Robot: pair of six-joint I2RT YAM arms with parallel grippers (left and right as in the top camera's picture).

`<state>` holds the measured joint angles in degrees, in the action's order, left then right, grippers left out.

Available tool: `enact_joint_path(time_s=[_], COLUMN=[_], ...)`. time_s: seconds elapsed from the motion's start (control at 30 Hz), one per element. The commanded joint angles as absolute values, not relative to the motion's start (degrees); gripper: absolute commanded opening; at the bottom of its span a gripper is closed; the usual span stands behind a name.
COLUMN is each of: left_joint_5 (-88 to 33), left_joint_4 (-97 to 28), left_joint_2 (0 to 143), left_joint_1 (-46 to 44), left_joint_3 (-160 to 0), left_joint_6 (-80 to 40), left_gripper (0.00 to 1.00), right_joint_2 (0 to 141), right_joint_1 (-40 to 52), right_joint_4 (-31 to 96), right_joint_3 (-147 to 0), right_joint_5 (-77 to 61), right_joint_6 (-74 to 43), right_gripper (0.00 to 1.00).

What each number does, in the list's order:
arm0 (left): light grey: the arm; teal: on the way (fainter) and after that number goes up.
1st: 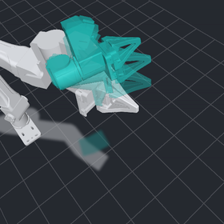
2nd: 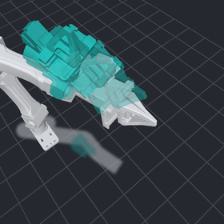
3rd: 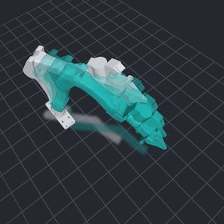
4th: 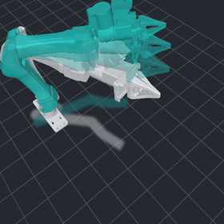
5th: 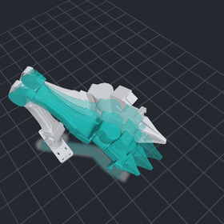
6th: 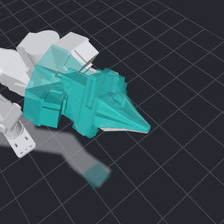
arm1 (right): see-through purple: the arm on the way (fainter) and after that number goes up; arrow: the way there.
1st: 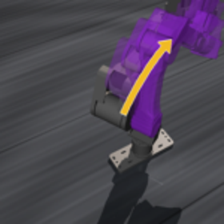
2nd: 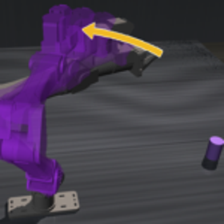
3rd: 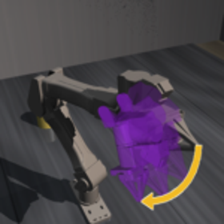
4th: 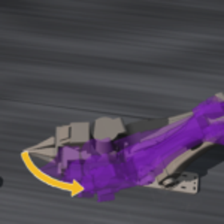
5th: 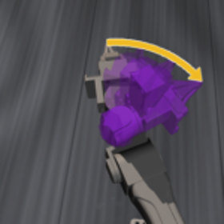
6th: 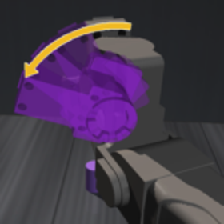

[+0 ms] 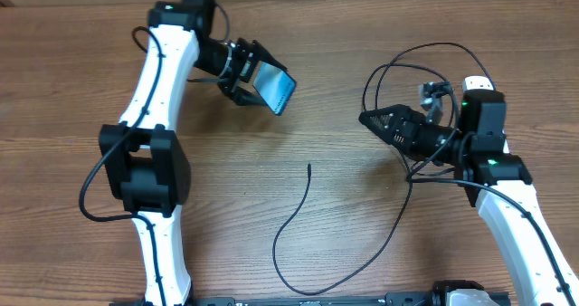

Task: Plug charger to phone and switch on socket
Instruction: 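Raise the right gripper and swing it toward the table center, then move the phone with the left gripper toward the right gripper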

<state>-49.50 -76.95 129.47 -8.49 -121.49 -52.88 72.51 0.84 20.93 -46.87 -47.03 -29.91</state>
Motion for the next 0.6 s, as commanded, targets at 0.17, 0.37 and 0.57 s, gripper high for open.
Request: enact_joint_path(time_s=[0.17,0.37,0.57], left_joint_5=[-42.9,-38.2,-37.0], left_joint_4=[-72.6,-71.8,-69.8], left_joint_2=[129.5,129.5,129.5], left_joint_1=[-14.9,-19.1,-22.8], left_joint_3=[-123.2,-123.2,-123.2], left_joint_6=[-66.7,-73.2,-76.9], left_gripper=[0.04,0.04,0.04], right_joint_2=[72.5,72.9,73.8], right_joint_1=[7.4,9.0,9.1], right_joint_4=[18.3,18.5,18.5], right_joint_3=[-48.3,-48.3,-48.3], right_joint_5=[-36.5,-33.5,-33.5], right_joint_6=[-38.2,-38.2,-38.2], right_gripper=[1.0,1.0,1.0])
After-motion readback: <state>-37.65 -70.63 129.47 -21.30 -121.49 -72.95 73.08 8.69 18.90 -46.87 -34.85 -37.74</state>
